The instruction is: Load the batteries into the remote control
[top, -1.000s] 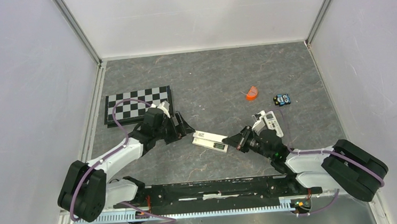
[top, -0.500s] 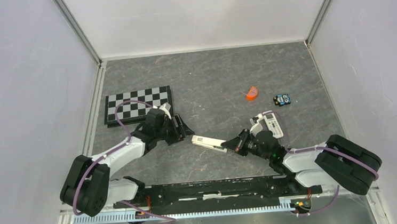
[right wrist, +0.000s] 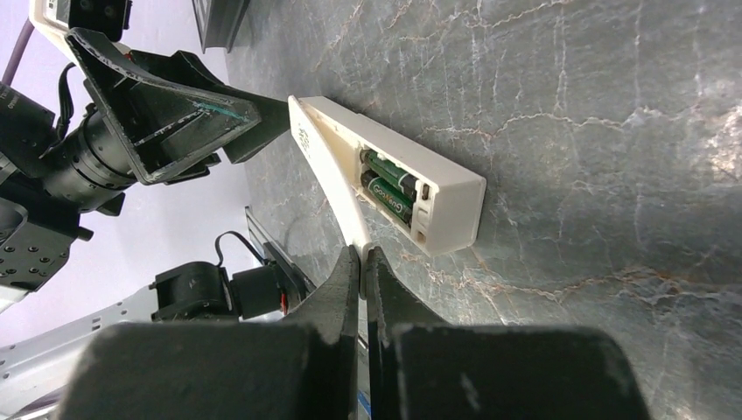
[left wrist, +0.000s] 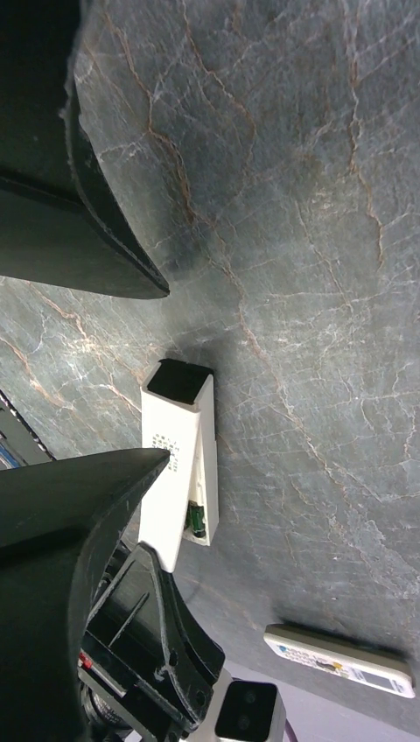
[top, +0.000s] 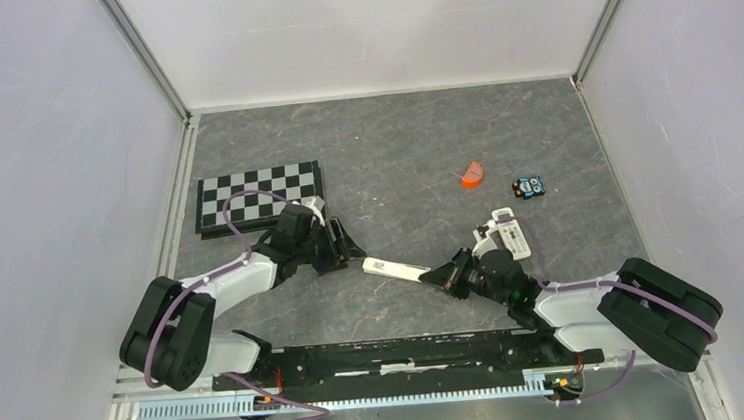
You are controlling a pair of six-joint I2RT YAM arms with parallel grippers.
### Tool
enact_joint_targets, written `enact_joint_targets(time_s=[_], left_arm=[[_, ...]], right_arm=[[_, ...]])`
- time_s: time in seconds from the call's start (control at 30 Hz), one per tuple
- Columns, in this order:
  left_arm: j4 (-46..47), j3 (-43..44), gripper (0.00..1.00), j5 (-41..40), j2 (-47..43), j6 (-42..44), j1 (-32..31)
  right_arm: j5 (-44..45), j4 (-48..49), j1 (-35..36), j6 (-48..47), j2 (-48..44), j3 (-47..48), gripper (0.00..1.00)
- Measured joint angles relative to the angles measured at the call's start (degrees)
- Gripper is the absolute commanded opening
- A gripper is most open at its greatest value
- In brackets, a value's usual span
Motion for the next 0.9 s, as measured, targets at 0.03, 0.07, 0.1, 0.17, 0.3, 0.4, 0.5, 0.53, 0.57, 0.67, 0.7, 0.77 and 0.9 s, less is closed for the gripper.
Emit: enact_joint_targets(time_s=[0.03, 0.07, 0.1, 0.17, 0.3, 0.4, 0.5, 0.53, 0.57, 0.67, 0.7, 0.77, 0.9], left_arm=[[0.2, 0.0, 0.69, 0.1, 0.2, 0.0, 0.0], [0.3, 0.0, 0.69, 0.2, 0.4, 0.0, 0.0], [0.5, 0.0, 0.69, 0.4, 0.5, 0.0, 0.0], [0.8, 0.0, 0.69, 0.5, 0.6, 0.0, 0.0], [1.0, 0.0, 0.69, 0.5, 0.6, 0.0, 0.0], [1.0, 0.0, 0.69, 0.5, 0.6, 0.0, 0.0], [1.0, 0.0, 0.69, 0.5, 0.6, 0.0, 0.0], [1.0, 0.0, 0.69, 0.5, 0.6, 0.0, 0.0], [1.0, 0.0, 0.69, 0.5, 0.6, 0.0, 0.0], [1.0, 0.0, 0.69, 0.5, 0.6, 0.0, 0.0], [1.0, 0.0, 0.69, 0.5, 0.6, 0.0, 0.0], [1.0, 0.0, 0.69, 0.5, 0.6, 0.0, 0.0], [1.0, 0.0, 0.62, 0.5, 0.6, 0.0, 0.0]], right_arm=[[0.0, 0.2, 0.0, 0.1, 0.0, -0.3, 0.00], [0.0, 0.6, 0.0, 0.2, 0.0, -0.5, 0.00], [-0.1, 1.4, 0.0, 0.2, 0.0, -0.7, 0.00], [-0.2, 2.7, 0.0, -0.1, 0.0, -0.8, 0.00], [-0.2, 3.2, 0.0, -1.4, -0.6, -0.7, 0.00], [-0.3, 3.2, -0.1, -2.6, -2.2, -0.7, 0.00], [-0.4, 2.8, -0.4, -3.7, -3.9, -0.7, 0.00], [-0.4, 2.5, -0.5, -4.1, -4.6, -0.7, 0.00], [-0.4, 2.2, -0.5, -4.4, -5.2, -0.7, 0.00], [-0.5, 1.3, -0.7, -5.0, -6.2, -0.5, 0.00], [-0.6, 1.1, -0.8, -5.1, -6.2, -0.5, 0.00], [-0.9, 0.3, -1.0, -5.0, -6.1, -0.5, 0.00], [-1.9, -1.7, -1.2, -5.0, -4.9, -0.3, 0.00]])
